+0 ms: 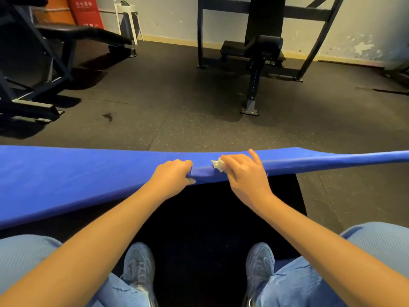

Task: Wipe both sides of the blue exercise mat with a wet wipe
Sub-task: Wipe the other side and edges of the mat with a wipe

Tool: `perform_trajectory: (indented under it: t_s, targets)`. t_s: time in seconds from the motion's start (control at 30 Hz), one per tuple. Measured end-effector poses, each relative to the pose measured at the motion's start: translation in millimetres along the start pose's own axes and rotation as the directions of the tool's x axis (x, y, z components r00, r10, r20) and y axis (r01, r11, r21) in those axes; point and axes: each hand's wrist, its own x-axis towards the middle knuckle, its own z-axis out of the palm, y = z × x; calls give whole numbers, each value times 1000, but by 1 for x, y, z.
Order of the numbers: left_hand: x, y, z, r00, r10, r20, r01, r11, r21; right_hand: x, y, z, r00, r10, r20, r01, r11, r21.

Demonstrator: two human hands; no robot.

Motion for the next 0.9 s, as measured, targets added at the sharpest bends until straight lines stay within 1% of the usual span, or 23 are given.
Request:
perform_trajectory:
  t_s: [0.07,0.13,0.2,0.27,0.37,0.43,0.53,0.6,0.7,0.73,0.83,0.9]
  targets:
    - [2,0,0,1000,-4,13,4,1000,4,-4,-14,12,993,-117,-7,117,993,8]
    - [2,-1,1,999,-11,31,11,1000,0,-5,-19,19,970,-242,5,242,970,-9]
    - [2,-2,1,999,-26,42,27,1000,-15,1,-14,19,951,-309,-4,308,950,-53]
    - [3,-3,0,998,-38,45,39,999,-32,4,-2,15,957,-288,-45,283,955,-86]
    - [5,-4,-3,998,-50,28,52,997,-60,5,12,11,968,-200,-150,193,979,-61]
    - [5,-4,-4,998,-53,25,55,996,-64,5,1,17,959,-217,-181,208,976,-67]
    - [5,0,-4,998,-51,34,53,997,-51,1,-22,38,917,-385,-105,372,920,-121]
    - [4,1,-3,997,-54,47,57,996,-65,2,-20,46,886,-459,-62,440,876,-194]
    - [0,-1,0,997,-67,40,70,994,-83,9,-7,44,879,-473,-50,429,833,-349]
    - [-1,-1,1,997,-73,37,76,993,-95,10,-5,42,881,-471,-37,426,826,-370]
    - [-7,-5,2,996,-83,16,84,982,-172,12,0,39,873,-487,41,472,818,-327]
    - [-14,-22,2,997,-75,36,78,991,-112,13,11,33,882,-465,79,466,834,-295]
